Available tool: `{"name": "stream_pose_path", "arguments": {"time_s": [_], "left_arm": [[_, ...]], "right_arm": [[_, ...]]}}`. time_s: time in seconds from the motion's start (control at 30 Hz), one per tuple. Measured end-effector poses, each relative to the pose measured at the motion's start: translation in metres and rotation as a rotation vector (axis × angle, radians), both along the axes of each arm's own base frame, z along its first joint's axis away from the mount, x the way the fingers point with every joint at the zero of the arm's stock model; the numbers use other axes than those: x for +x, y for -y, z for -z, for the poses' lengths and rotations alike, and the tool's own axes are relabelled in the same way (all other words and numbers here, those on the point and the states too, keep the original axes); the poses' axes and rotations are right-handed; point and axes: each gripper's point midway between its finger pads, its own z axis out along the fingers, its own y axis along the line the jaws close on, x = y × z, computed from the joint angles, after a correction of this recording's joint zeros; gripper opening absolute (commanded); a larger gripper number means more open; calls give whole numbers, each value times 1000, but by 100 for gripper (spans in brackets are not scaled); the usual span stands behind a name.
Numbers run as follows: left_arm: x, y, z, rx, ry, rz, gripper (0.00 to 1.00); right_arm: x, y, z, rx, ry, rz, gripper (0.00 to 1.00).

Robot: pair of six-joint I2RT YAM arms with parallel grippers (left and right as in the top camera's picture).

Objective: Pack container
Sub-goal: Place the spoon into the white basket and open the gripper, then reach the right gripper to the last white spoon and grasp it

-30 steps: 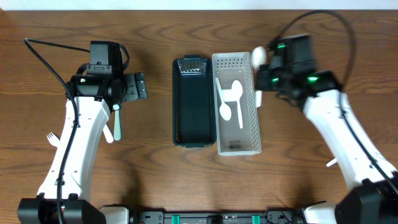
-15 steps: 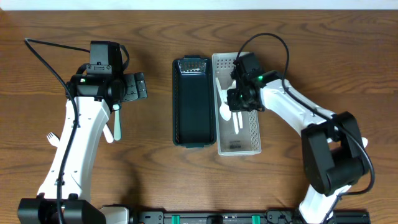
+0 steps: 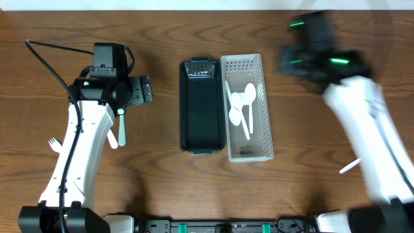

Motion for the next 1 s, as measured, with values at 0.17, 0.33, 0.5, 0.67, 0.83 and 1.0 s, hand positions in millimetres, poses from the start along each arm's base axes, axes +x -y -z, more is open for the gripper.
{"name": "stream_pose_path", "arguments": {"time_s": [0.17,0.33,0.5,0.67,0.83,1.0], "left_arm": [[0,0,0,0,0,0,98],[0,0,0,0,-1,0,98],[0,0,0,0,0,0,98],[0,0,0,0,0,0,98],[0,0,0,0,-1,0,98],[0,0,0,0,-1,0,98]], "right_arm": [[-75,145,-18,69,-75,585,49],[-117,220,11,113,-156,896,53],[-148,253,75,140,-270,1014,56],[-174,253,150,174,-378,1031,60],[-188,247,198,186,-408,1028,64],[-189,245,216,180,-421,1000,68]]}}
